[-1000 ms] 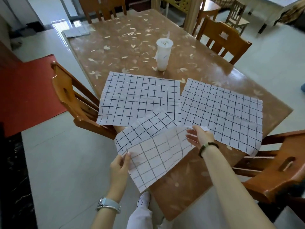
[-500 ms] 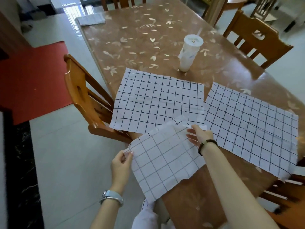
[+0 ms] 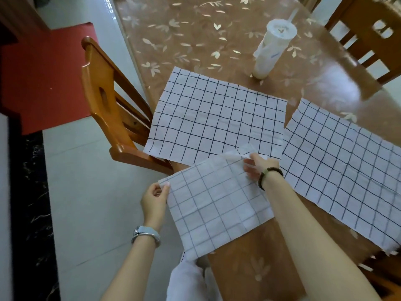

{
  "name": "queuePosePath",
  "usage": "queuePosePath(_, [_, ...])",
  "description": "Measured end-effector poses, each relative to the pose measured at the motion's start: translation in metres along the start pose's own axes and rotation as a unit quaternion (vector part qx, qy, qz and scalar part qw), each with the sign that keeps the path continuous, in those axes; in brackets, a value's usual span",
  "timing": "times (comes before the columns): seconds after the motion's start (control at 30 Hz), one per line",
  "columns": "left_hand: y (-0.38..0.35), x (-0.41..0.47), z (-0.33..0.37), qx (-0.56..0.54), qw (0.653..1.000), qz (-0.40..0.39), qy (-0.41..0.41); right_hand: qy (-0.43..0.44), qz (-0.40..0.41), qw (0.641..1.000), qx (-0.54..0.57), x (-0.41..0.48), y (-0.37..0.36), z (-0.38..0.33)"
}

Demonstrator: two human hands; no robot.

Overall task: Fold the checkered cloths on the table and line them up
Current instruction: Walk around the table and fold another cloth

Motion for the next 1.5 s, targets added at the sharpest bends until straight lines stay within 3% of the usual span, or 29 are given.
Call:
queuePosePath(0.2, [-0.005,-0.001,-0.013,-0.025,0.998,0.017,0.055,0.003,-0.059,0.998,0.018,0.003,-0.003,0.002])
queuePosePath(0.3, [-0.007,-0.009,-0.015,-0.035,0.996,-0.009,0.080,0.028,-0.041,0.999,0.005,-0.001,0.006,0.003])
queuePosePath(0.53, [-0.003,-0.042,-0.028,-0.052,0.985,-0.083,0.142,0.220,0.034,0.963,-0.154,-0.009,0.061,0.005])
queuePosePath(0.8, [0.007,-0.091,-0.042,-0.095,0.977,-0.092,0.168,0.199,0.032,0.952,-0.231,-0.004,0.122,0.033])
queuePosePath(0.97, [0.011,-0.111,-0.047,-0.099,0.979,-0.101,0.144,0.189,0.033,0.953,-0.236,-0.003,0.138,0.047])
queuePosePath(1.5, [0.018,-0.127,-0.032,-0.093,0.995,-0.022,0.041,0.196,-0.040,0.936,-0.289,-0.013,0.141,0.055])
Point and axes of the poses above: each hand's wrist, its own x-axis towards the middle knuckle, its own y-axis out of the back of the hand, z = x × y, the point moved 4 cm from there along x, towards the middle knuckle, and after that the axes turned 9 degrees about z, right-handed, at the moved point
